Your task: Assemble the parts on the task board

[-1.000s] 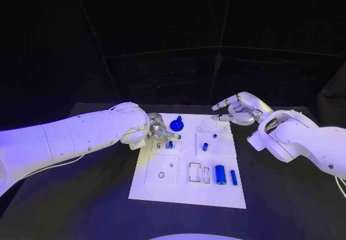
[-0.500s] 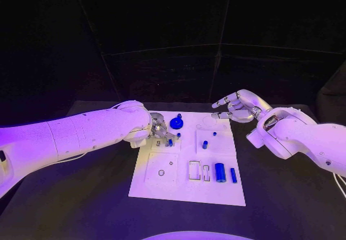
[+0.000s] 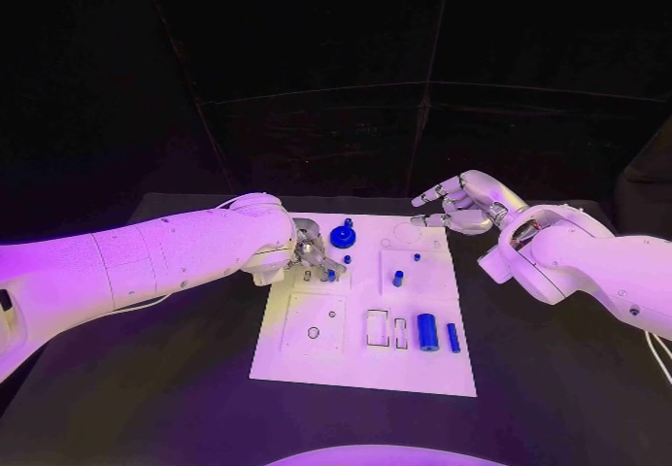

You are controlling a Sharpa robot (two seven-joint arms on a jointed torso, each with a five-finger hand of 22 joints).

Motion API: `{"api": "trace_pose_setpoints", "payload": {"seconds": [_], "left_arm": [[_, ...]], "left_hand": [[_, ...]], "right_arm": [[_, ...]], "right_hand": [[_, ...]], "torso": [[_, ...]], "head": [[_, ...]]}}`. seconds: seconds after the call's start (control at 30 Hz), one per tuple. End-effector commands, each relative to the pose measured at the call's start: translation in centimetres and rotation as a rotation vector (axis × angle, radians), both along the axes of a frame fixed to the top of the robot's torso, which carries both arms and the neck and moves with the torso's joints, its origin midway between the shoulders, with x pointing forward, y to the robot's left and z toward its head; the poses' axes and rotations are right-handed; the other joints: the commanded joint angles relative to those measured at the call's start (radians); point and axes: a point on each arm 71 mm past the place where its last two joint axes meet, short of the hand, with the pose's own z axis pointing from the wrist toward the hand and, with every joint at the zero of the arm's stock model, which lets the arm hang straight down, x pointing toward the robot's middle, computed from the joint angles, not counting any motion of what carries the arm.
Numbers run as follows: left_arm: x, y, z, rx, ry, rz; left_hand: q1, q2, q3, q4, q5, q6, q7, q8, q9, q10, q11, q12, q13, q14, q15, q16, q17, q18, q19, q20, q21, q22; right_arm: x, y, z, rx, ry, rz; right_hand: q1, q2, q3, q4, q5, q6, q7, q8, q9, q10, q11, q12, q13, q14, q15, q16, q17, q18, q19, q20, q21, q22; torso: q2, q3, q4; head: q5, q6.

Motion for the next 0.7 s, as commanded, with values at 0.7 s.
{"api": "trace_pose_setpoints", "payload": {"seconds": [0.7], "left_arm": [[-0.51,-0.67,0.2,-0.047,0.016,0.008]], "left_hand": [[0.256,0.08,0.275,-0.182,0.004,-0.078,-0.012,0.021,0.062,-0.016,-0.016,-0.017,-0.02,0.104,-0.015,0.003,0.263,-0.01,-0.005,-0.009,0.004,0.001]], "right_arm": [[0.41,0.19,-0.2,-0.016,0.023,0.003]], "right_hand": [[0.01,0.004,-0.003,-0.002,0.01,0.005,0.001,0.004,0.0,-0.003,-0.004,0.0,0.058,0.052,-0.007,-0.008,0.024,0.012,-0.004,-0.005,-0.009,0.031]], "torso": [[0.0,-0.0003,0.0012]], "head": [[-0.002,-0.013]]}}
